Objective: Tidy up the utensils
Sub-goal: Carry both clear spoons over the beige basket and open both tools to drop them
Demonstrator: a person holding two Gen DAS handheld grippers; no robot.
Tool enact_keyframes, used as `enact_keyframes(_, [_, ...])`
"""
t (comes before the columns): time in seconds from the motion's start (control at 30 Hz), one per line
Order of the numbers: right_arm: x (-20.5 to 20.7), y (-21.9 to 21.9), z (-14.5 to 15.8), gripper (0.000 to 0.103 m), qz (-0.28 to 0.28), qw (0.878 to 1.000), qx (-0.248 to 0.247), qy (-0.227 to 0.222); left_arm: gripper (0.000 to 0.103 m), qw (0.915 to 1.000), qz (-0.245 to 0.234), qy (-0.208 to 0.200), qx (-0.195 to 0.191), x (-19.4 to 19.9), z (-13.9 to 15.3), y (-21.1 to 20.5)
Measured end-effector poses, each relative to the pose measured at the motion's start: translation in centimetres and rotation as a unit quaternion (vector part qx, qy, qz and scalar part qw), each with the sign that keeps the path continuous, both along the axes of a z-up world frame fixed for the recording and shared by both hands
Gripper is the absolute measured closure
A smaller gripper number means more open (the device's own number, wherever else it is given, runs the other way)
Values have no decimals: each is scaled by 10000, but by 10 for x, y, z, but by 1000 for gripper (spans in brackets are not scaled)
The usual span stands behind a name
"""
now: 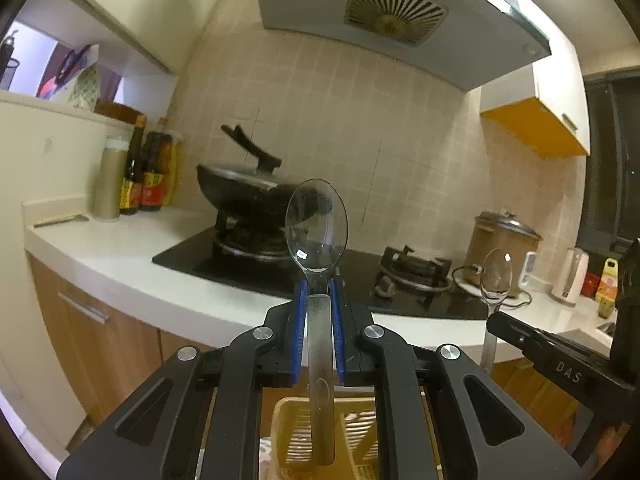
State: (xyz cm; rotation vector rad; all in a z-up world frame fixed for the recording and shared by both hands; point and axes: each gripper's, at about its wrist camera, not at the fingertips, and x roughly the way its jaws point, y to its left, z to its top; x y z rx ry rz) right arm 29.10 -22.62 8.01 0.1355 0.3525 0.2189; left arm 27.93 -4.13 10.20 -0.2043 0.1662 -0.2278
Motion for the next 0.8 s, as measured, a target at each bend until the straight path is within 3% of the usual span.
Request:
enact_keyframes(0.27, [4, 1, -18, 101, 57, 10000, -16, 37, 93, 9996, 200, 171, 105, 10, -27, -1])
enact_keyframes(0.53, [-5, 2, -22, 101, 73, 9999, -105, 34, 92, 9992, 207, 279, 212, 6, -35, 0])
enact_keyframes(0.8, [-20, 2, -22, 99, 203, 9996, -59, 198, 70, 9989, 175, 334, 264, -9, -32, 3])
